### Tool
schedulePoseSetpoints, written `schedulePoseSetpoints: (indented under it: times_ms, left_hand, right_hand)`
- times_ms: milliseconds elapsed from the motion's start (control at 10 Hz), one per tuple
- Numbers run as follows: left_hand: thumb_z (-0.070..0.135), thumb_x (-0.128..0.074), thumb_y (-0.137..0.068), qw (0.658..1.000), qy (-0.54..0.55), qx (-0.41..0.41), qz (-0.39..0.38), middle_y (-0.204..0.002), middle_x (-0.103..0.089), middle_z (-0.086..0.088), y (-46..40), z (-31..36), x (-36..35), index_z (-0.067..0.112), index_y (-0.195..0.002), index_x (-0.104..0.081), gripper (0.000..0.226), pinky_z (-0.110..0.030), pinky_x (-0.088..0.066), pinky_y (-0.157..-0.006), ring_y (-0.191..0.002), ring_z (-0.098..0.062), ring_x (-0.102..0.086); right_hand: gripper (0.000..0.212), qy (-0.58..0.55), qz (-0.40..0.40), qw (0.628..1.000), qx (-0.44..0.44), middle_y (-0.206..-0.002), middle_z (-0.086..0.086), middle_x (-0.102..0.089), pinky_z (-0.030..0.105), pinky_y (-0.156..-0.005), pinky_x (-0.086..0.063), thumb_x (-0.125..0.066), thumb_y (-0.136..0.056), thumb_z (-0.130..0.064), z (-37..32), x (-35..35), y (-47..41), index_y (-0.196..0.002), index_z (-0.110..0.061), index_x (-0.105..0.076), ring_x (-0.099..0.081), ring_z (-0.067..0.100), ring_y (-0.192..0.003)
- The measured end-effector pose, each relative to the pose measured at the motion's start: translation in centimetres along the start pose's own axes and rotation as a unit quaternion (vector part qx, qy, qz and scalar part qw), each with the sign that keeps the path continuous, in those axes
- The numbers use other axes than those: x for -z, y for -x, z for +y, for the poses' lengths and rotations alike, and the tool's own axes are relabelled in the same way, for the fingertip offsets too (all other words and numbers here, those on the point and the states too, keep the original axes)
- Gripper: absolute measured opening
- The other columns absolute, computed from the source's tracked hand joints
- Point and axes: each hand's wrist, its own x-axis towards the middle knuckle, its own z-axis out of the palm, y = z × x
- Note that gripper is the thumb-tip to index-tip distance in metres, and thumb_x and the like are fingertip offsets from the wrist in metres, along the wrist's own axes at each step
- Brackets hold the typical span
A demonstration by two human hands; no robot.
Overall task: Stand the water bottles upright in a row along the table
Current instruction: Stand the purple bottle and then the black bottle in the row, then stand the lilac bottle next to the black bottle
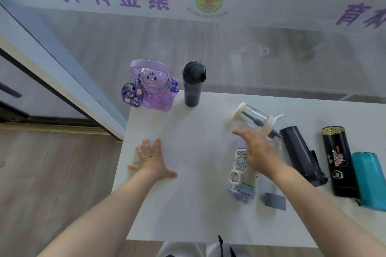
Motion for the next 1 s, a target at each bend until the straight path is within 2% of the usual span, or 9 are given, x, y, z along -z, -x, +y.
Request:
schedulePoseSetpoints:
  times_ms: [100, 200, 300, 500, 600, 700, 800, 900, 1000]
  left_hand:
    - [0.061, -0.082, -0.057, 1.0, -0.001, -0.002, 0.007, -0.152, 0.04, -0.005, 0.2, 0.0, -0.1, 0.035, -0.144, 0.031, 0.144, -0.077, -0.017, -0.103, -0.142, -0.034, 0.03]
    - [0.06, -0.082, -0.06, 1.0, 0.003, -0.008, 0.012, -0.153, 0.039, -0.005, 0.4, -0.1, -0.1, 0.035, -0.145, 0.029, 0.142, -0.077, -0.017, -0.103, -0.143, -0.033, 0.029]
    - [0.06, -0.081, -0.061, 1.0, 0.003, -0.011, 0.022, -0.154, 0.037, -0.004, 0.7, -0.2, -0.3, 0.034, -0.146, 0.027, 0.139, -0.076, -0.016, -0.105, -0.144, -0.032, 0.027]
    - [0.064, -0.076, -0.064, 0.999, 0.0, -0.024, 0.042, -0.155, 0.035, -0.004, 0.9, -0.7, -1.1, 0.033, -0.147, 0.025, 0.135, -0.073, -0.015, -0.107, -0.145, -0.031, 0.026]
    - [0.066, -0.074, -0.064, 0.999, -0.002, -0.027, 0.047, -0.155, 0.035, -0.004, 0.9, -0.9, -1.3, 0.033, -0.147, 0.025, 0.133, -0.072, -0.015, -0.107, -0.145, -0.03, 0.025]
    - [0.067, -0.073, -0.064, 0.998, -0.001, -0.03, 0.05, -0.155, 0.034, -0.004, 1.0, -0.9, -1.4, 0.033, -0.148, 0.024, 0.133, -0.072, -0.014, -0.107, -0.145, -0.03, 0.025]
    - [0.069, -0.072, -0.064, 0.998, -0.008, -0.03, 0.053, -0.156, 0.034, -0.004, 1.0, -1.0, -1.5, 0.032, -0.148, 0.024, 0.132, -0.072, -0.015, -0.108, -0.145, -0.03, 0.025]
    - [0.069, -0.071, -0.065, 0.998, -0.008, -0.03, 0.052, -0.156, 0.033, -0.004, 1.0, -1.0, -1.4, 0.032, -0.148, 0.025, 0.132, -0.072, -0.014, -0.108, -0.145, -0.03, 0.024]
    - [0.07, -0.071, -0.065, 0.998, -0.013, -0.029, 0.052, -0.156, 0.032, -0.005, 1.1, -0.9, -1.4, 0.032, -0.148, 0.024, 0.132, -0.071, -0.015, -0.108, -0.146, -0.03, 0.024]
  right_hand:
    - [0.07, 0.113, -0.059, 0.989, 0.079, -0.136, 0.008, -0.056, 0.048, -0.104, -0.043, -0.064, -0.066, 0.012, 1.4, -1.2, 2.3, -0.129, -0.018, -0.058, -0.052, 0.034, -0.124]
    - [0.087, 0.222, -0.101, 0.962, 0.124, -0.132, 0.011, -0.06, 0.055, -0.098, -0.044, -0.076, -0.048, 0.005, 2.9, -2.4, 3.5, -0.127, -0.022, -0.055, -0.06, 0.039, -0.115]
    - [0.096, 0.293, -0.124, 0.937, 0.145, -0.137, 0.012, -0.056, 0.05, -0.111, -0.028, -0.077, -0.04, -0.002, 3.3, -2.6, 4.1, -0.13, -0.024, -0.052, -0.056, 0.04, -0.121]
    - [0.114, 0.361, -0.141, 0.908, 0.158, -0.138, 0.016, -0.054, 0.05, -0.106, -0.023, -0.078, -0.026, -0.005, 4.2, -3.0, 4.0, -0.133, -0.024, -0.043, -0.054, 0.042, -0.122]
    - [0.106, 0.353, -0.134, 0.913, 0.152, -0.134, 0.016, -0.057, 0.059, -0.101, -0.039, -0.084, -0.031, -0.01, 4.2, -3.0, 4.0, -0.128, -0.025, -0.045, -0.055, 0.043, -0.12]
    - [0.107, 0.326, -0.12, 0.931, 0.115, -0.129, 0.014, -0.059, 0.064, -0.089, -0.045, -0.089, -0.027, -0.024, 3.6, -2.8, 3.8, -0.125, -0.026, -0.047, -0.044, 0.038, -0.118]
    - [0.107, 0.286, -0.08, 0.951, 0.082, -0.124, 0.012, -0.06, 0.063, -0.085, -0.046, -0.09, -0.024, -0.029, 2.5, -3.4, 3.7, -0.123, -0.025, -0.048, -0.041, 0.034, -0.114]
    - [0.104, 0.237, -0.063, 0.968, 0.052, -0.13, 0.009, -0.057, 0.06, -0.089, -0.046, -0.09, -0.035, -0.037, 1.6, -3.9, 3.4, -0.127, -0.029, -0.043, -0.042, 0.035, -0.118]
    - [0.096, 0.161, -0.031, 0.986, 0.042, -0.142, 0.007, -0.044, 0.057, -0.103, -0.035, -0.085, -0.056, -0.041, 1.0, -4.2, 3.2, -0.137, -0.031, -0.034, -0.038, 0.035, -0.129]
